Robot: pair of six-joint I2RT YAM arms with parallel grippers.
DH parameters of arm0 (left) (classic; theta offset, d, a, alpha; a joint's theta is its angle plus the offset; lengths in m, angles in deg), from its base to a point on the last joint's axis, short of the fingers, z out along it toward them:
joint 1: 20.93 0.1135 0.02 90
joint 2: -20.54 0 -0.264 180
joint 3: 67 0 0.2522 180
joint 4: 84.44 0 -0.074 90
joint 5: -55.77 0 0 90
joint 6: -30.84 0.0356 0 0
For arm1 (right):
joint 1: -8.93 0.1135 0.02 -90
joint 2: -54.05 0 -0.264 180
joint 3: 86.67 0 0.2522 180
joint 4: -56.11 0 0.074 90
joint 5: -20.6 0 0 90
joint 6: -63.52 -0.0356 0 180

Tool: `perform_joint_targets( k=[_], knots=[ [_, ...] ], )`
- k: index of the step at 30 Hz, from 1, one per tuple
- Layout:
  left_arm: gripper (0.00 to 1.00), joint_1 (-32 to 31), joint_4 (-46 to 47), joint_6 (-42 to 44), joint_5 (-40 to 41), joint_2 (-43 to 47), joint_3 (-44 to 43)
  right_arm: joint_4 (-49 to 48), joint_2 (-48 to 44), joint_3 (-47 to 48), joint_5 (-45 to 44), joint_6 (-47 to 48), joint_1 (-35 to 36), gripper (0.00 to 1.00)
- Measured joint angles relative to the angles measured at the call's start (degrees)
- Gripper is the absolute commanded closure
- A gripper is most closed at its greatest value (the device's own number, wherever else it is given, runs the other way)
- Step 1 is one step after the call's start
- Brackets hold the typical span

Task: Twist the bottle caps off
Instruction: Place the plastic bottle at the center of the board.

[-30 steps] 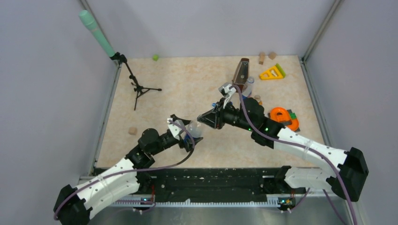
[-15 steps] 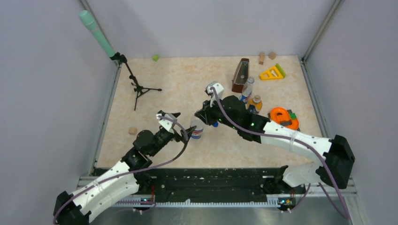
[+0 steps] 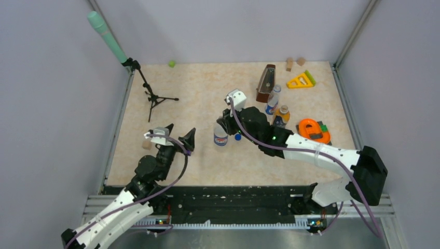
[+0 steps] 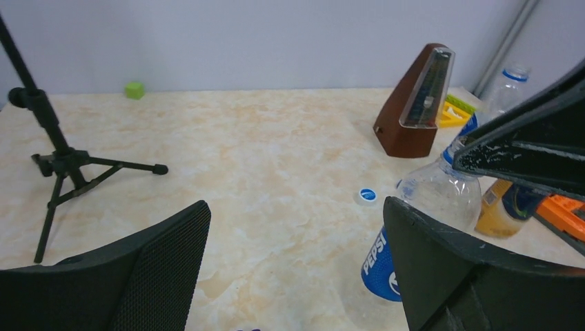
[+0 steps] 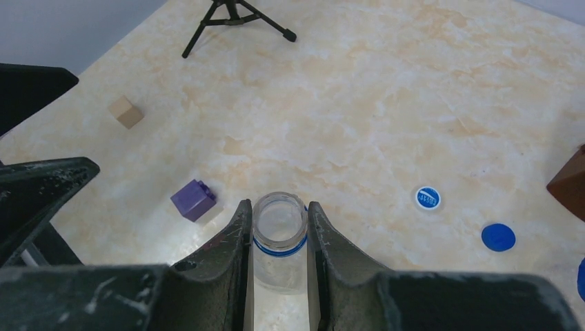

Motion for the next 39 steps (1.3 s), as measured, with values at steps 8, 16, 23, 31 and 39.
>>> perform_joint_targets(
  k=[8,16,23,31,39],
  knots=[
    [0.04,0.0,-2.0,-1.9,7.1,4.6,0.2,-1.2,0.6,0.0,-0.6,0.1,0.3,0.67],
    [0.04,0.0,-3.4,-1.9,9.2,4.7,0.2,-1.4,0.6,-0.2,0.5,0.6,0.3,0.61],
    [0.04,0.0,-3.7,-1.9,10.0,4.7,0.2,-1.8,0.6,-0.6,1.9,0.5,0.3,0.57],
    [0.03,0.0,-4.7,-2.0,10.0,4.7,0.2,-1.9,-0.2,-1.6,3.8,0.4,0.3,0.51],
    [0.02,0.0,-5.1,-1.9,10.9,4.4,0.2,-1.7,-2.4,-2.7,4.7,-0.3,0.3,0.35]
  ],
)
